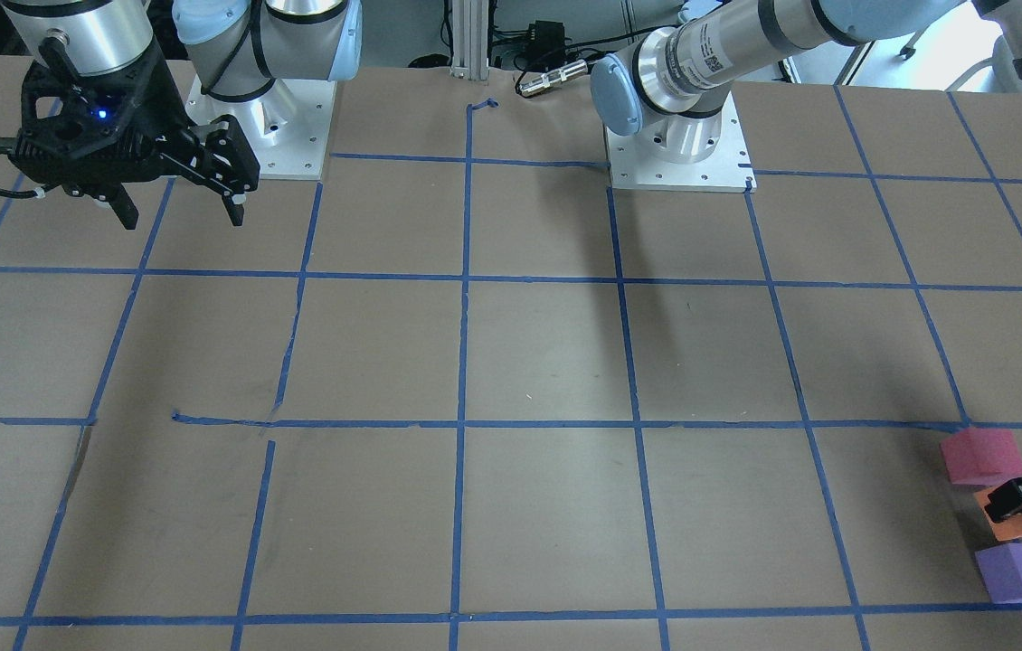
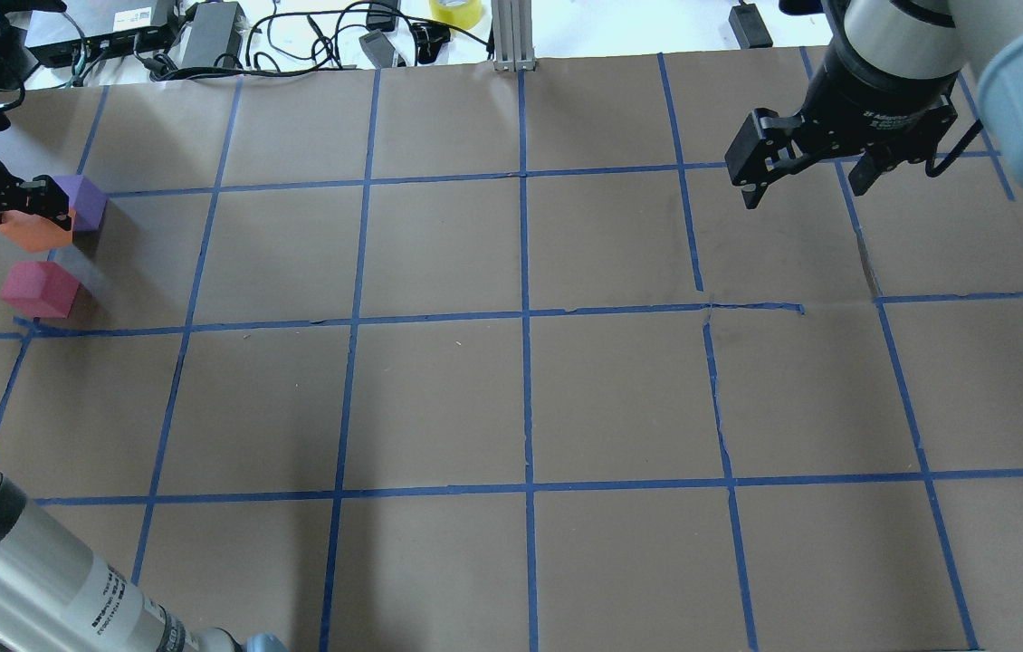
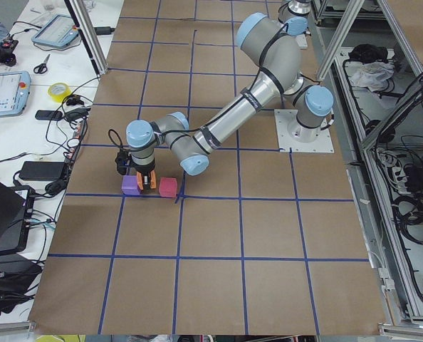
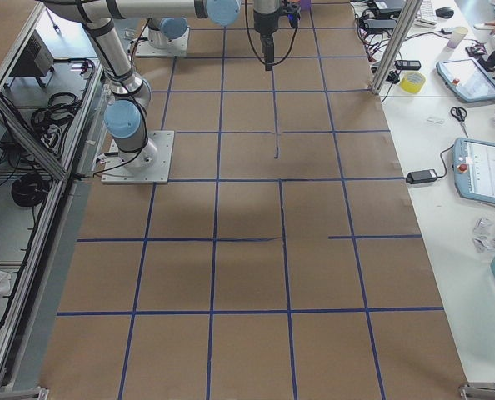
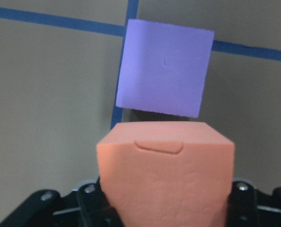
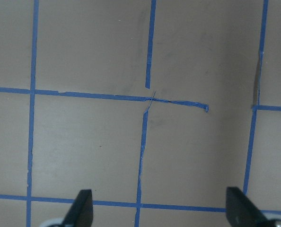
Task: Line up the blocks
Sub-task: 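Lower the orange cube between the purple and pink cubes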
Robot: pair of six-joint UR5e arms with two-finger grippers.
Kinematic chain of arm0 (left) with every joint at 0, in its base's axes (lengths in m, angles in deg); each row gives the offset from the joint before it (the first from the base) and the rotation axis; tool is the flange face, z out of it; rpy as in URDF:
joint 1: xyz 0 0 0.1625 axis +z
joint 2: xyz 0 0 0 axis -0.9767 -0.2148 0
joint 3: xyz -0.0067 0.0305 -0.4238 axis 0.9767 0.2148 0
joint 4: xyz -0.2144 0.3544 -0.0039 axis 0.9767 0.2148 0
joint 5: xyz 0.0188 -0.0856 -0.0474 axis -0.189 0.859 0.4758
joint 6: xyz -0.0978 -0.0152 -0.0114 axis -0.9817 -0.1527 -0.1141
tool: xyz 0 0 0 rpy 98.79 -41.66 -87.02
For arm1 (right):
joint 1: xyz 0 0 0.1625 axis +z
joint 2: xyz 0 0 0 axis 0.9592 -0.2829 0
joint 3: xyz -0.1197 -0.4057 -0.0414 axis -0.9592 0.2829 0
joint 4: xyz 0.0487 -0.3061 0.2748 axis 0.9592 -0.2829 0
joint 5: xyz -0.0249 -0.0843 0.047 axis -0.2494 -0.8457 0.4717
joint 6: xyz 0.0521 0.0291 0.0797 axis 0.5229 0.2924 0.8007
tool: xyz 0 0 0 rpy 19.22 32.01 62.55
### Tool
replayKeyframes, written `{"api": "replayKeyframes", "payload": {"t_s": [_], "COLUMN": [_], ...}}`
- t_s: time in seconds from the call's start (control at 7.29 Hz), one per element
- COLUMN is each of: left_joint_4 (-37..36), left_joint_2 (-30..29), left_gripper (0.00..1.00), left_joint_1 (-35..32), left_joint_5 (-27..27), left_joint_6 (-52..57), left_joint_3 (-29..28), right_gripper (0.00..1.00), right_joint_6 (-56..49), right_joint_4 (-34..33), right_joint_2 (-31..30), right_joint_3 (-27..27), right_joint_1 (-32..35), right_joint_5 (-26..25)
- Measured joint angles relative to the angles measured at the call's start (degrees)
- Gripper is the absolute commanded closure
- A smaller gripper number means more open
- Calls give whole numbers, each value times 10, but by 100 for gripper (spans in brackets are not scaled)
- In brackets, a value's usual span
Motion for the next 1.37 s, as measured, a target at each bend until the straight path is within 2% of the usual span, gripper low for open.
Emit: {"api": "replayKeyframes", "payload": {"t_s": [1.37], "left_joint_4": [-51], "left_joint_2": [-26], "left_gripper": [75], "left_joint_1": [-1], "left_joint_5": [1], "left_joint_6": [59], "left_joint_3": [30], "right_gripper": [0], "right_joint_6": [2], "right_joint_4": [-1], "right_joint_2": [0], "right_joint_3": [0], "right_joint_1": [0], "right_joint_5": [0]}}
